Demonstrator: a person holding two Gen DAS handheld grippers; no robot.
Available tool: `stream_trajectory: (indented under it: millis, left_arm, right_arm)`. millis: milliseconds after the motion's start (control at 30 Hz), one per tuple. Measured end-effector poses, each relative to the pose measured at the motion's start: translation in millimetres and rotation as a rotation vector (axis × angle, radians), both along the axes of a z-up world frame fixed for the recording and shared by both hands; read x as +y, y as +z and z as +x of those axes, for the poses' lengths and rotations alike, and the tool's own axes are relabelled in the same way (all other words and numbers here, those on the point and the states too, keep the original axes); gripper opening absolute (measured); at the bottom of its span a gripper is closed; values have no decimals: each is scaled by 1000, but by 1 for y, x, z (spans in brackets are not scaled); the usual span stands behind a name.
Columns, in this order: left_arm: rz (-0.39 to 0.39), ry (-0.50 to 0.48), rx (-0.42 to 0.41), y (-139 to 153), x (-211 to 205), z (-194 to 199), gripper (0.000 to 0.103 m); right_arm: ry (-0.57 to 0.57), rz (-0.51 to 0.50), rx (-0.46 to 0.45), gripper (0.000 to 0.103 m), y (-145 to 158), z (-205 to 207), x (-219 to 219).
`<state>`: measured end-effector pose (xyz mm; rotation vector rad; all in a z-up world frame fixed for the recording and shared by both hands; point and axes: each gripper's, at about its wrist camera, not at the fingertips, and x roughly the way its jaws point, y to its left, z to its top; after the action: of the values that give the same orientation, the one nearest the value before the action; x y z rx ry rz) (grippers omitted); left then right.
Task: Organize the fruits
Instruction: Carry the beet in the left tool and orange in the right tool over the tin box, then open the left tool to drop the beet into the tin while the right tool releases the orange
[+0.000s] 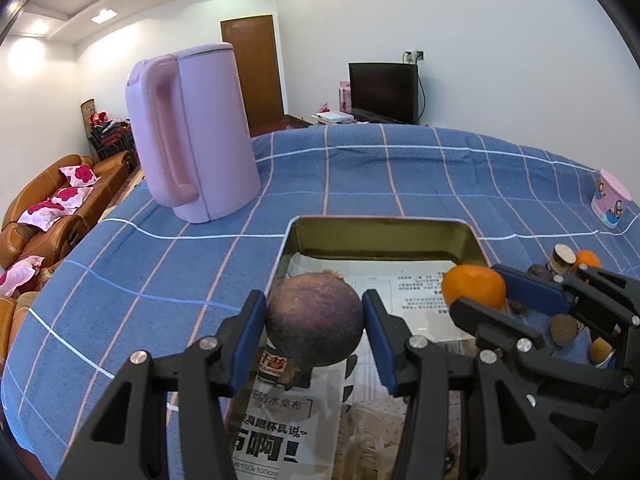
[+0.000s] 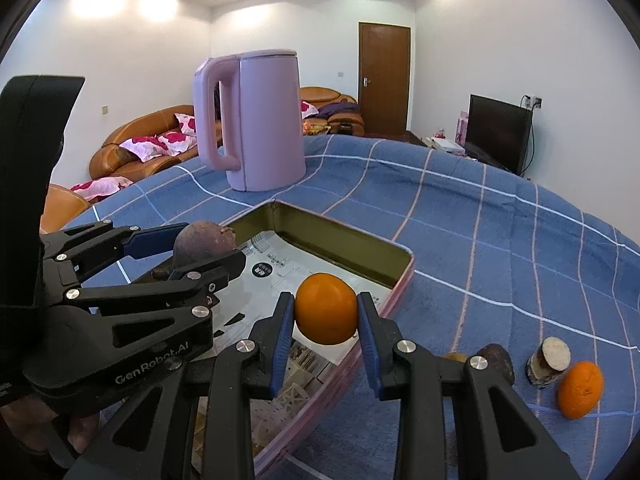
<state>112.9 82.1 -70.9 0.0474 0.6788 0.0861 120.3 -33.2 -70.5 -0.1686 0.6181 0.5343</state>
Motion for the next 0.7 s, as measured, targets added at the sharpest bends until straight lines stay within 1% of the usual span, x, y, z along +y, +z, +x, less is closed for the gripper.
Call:
stream_trajectory:
  millis: [300,433,567,600,700]
  left_arm:
    - [11,6,1,0,-1,1,52]
    - [28,9,-26,4,-2,-3,52]
    - [31,11,-40,8,-1,-4,56]
    - [31,12,-41,9,-1,-4,57]
    - [21,17,-48,10,0,-7,65]
  right_arm:
    - [14,-4,8,34,0,1,1]
    - [17,-3,7,35,0,1,1]
    - [3,9,1,40,2,0,-2]
    - [-7,8,-3,44,3,-1,-2]
    - [-25,15,1,49,4,-2,-7]
